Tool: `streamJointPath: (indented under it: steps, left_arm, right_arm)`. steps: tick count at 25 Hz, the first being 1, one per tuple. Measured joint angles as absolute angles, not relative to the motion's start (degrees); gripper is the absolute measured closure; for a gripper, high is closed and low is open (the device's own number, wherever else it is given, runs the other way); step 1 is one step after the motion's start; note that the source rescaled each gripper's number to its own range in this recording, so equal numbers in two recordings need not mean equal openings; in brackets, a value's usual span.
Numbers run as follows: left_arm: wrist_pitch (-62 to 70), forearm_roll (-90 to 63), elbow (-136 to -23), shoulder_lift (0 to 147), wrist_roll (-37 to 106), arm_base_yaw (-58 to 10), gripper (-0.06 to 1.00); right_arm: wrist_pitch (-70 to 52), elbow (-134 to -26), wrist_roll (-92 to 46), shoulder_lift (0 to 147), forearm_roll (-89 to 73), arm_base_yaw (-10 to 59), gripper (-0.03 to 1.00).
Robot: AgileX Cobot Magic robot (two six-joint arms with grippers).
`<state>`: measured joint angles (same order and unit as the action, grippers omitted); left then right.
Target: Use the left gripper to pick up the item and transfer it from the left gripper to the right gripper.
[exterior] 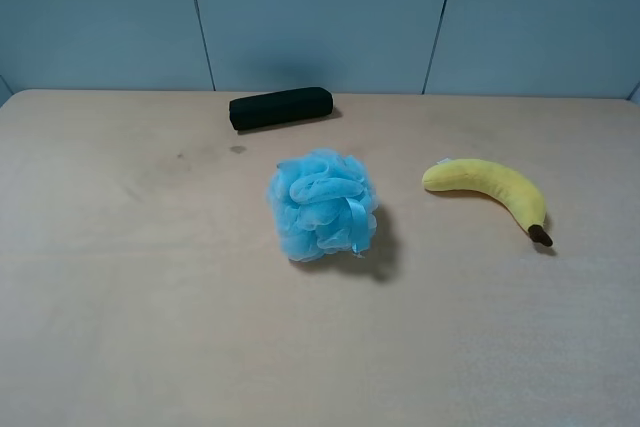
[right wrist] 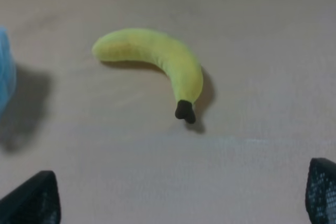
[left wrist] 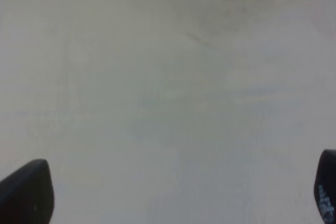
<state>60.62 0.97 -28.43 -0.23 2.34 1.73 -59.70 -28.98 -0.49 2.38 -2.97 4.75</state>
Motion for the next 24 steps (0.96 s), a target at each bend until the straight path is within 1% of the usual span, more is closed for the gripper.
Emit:
streamJointPath:
  steps: [4,24]
  left_arm:
    - [60.6,1.0,-28.4,-0.2,2.3,1.7,-0.06]
    - [60.6,1.0,-28.4,-0.2,2.3,1.7,-0.06]
  right_arm:
    - [-58.8,-28.4,0.5,-0.2,-2.1,4.8,-0.03]
    - [-58.7,-28.4,1.2,-0.3,-1.5,4.8,-0.03]
